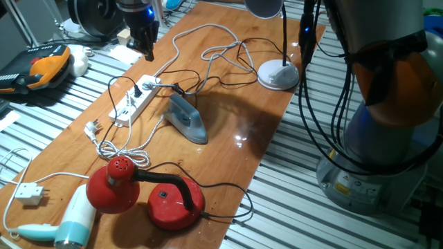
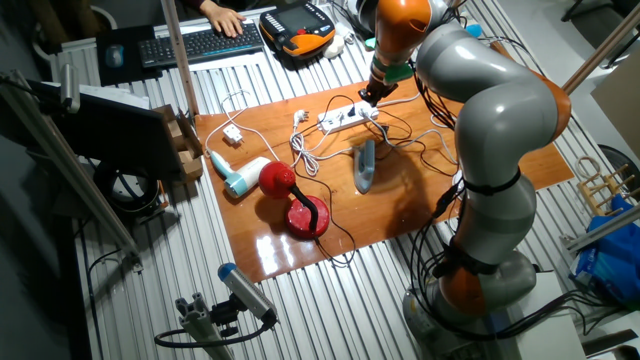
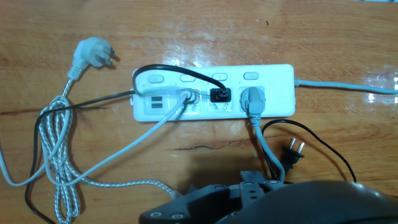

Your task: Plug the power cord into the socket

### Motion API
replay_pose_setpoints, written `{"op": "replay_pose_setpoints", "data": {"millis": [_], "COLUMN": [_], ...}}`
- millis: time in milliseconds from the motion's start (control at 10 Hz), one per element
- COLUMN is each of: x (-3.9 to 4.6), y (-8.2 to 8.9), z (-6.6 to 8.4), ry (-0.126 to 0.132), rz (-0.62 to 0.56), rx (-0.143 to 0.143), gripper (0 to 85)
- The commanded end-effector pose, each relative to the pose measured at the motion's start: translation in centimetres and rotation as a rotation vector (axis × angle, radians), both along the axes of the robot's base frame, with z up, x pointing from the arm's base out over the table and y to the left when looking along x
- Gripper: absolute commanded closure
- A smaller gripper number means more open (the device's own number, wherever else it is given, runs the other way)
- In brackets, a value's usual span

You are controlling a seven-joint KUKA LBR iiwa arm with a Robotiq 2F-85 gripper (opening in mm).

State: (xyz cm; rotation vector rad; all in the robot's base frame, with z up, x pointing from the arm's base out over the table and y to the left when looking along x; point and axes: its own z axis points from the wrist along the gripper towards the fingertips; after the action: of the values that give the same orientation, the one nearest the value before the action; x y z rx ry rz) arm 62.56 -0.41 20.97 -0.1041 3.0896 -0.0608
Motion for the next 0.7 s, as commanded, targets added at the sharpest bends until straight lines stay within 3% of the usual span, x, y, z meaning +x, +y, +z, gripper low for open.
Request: {"op": "replay_pose_setpoints", "data": {"millis": [0,200,400,600], "x": [0.14,0.71,1.03,0.91], "y": [-0.3,-1.1,-1.4,-0.8], "z": [0.0,0.2,0.0,0.0], "ry": [-0.002,-0.003,-0.028,-0.032], "rz": [0.003,0.000,-0.065,-0.120], "rx": [-0.001,0.004,0.021,0.035], "gripper": [85.0,85.0,85.0,85.0]}}
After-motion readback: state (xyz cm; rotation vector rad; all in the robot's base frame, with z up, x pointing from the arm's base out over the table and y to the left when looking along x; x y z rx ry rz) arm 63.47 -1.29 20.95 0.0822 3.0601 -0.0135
